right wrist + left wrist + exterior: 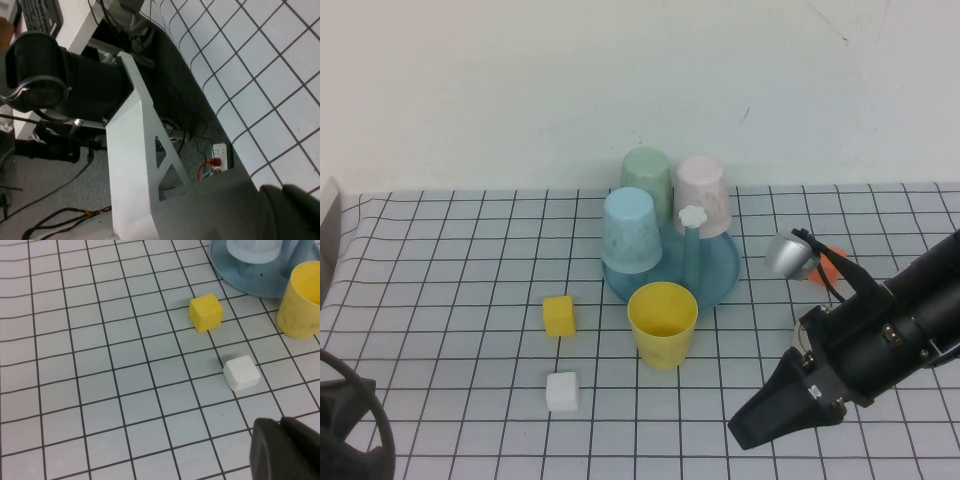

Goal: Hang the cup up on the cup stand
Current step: Pick up the cup from the table

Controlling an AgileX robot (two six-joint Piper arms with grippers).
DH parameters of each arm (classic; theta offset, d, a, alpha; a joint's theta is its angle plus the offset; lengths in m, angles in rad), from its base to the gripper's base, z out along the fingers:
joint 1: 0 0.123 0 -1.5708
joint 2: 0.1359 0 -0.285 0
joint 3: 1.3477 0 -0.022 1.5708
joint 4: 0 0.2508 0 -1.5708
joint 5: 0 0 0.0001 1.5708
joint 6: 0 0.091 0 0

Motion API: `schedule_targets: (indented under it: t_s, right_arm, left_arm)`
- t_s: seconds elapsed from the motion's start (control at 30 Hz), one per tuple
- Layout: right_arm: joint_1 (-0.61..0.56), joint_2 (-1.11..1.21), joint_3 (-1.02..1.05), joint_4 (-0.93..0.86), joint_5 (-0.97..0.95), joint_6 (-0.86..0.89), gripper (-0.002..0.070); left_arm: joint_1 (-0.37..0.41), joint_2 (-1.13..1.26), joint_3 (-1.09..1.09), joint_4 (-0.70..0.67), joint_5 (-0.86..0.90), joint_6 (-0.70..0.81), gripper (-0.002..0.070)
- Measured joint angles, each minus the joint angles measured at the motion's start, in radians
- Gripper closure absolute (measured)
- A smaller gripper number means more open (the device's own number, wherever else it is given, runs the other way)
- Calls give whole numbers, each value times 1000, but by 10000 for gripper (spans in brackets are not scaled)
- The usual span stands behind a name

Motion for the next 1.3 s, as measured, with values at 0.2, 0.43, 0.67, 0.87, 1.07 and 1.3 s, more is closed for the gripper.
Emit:
schedule_targets:
  t_s: [0.2,0.43,0.67,0.87,1.07,1.3]
  right_arm:
    - [0,0,0,23,-22,-37,678]
    - [2,0,-39,25,-338,13,677]
    - [33,29,-175,-297,-597,327,659]
    - [91,134,-312,-485,-548,509,410]
    - [163,281,-421,-613,-539,731,188]
    - [177,437,-561,-795,-524,946,168]
  left_arm:
    - [0,0,0,0,0,0,676]
    - [0,0,0,-9,-6,0,676]
    - [0,0,0,-26,-16,2,676]
    - [0,0,0,-30,-18,2,676]
    - [0,0,0,-31,-20,2,676]
    - [0,0,2,-38,-20,2,676]
